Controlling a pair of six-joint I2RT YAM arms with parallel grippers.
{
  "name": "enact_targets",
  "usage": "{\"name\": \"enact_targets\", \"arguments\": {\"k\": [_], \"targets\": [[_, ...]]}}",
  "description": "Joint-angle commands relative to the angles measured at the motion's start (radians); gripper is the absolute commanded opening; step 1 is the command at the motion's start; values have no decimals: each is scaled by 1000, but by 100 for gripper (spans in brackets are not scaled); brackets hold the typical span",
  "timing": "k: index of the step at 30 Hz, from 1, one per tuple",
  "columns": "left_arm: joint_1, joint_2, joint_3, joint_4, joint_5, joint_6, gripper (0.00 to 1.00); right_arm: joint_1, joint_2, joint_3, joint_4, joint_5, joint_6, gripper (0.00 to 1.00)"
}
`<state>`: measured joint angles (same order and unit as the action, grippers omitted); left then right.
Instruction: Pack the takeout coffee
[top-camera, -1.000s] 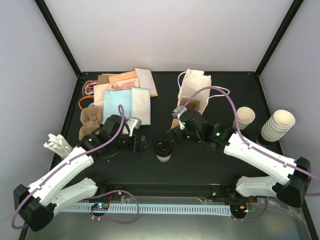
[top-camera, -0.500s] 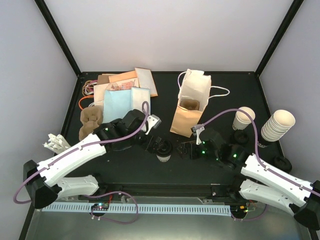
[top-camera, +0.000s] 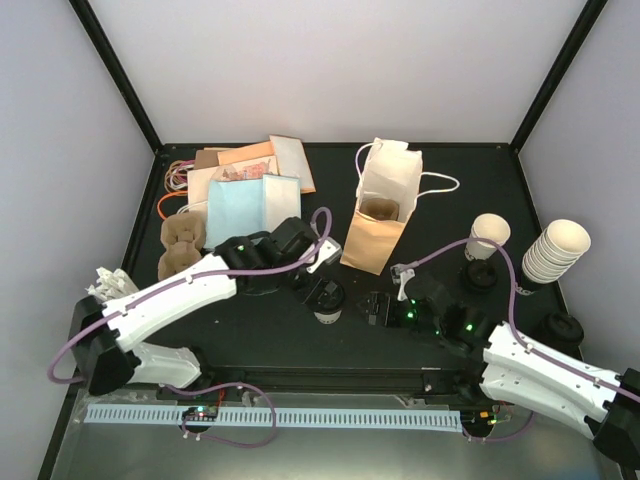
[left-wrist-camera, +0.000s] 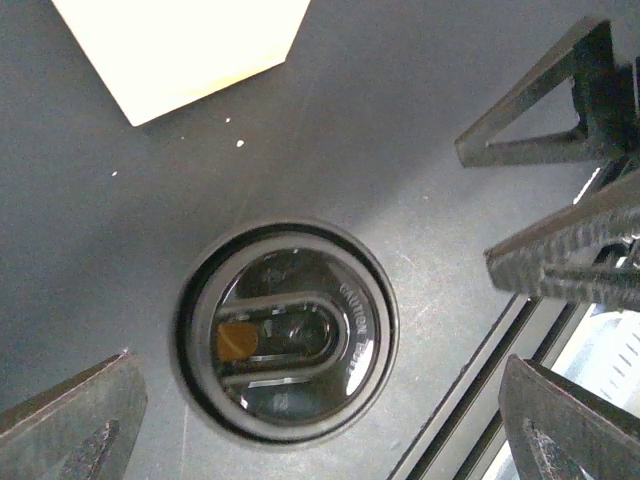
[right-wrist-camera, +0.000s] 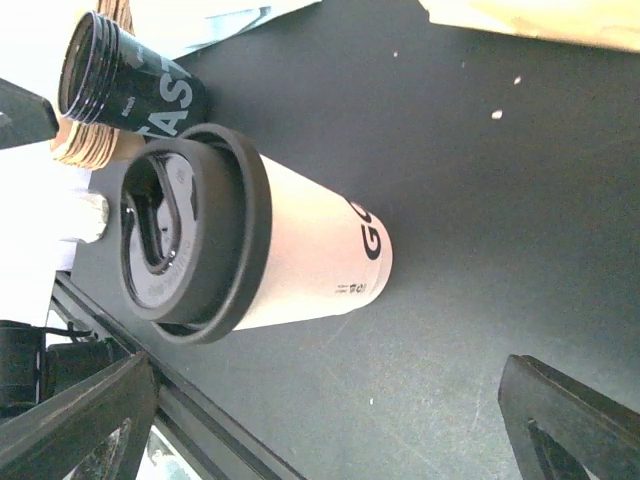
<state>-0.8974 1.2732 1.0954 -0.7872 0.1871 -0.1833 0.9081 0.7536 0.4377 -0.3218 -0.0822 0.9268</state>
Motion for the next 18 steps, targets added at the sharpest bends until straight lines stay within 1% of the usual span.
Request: {"name": "enact_targets", "arguments": {"k": [1,7,9,13,18], "targets": [[-34,95,92,-73,-7,33,99,-1,2,-40,150,-61,78,96],[-72,193,138,-115,-107,6,99,-1,11,-39,138,-46,81,96],[-72,220,146,-123,-112,3,99,-2,8,-55,154,-49,104,94],[-73,235,150,-127,-108,4,93,-1,-2,-110,233,-71,165,90],[-76,235,165,-149,-142,-2,91,-1,-8,-139,269,-68,192,87]]}}
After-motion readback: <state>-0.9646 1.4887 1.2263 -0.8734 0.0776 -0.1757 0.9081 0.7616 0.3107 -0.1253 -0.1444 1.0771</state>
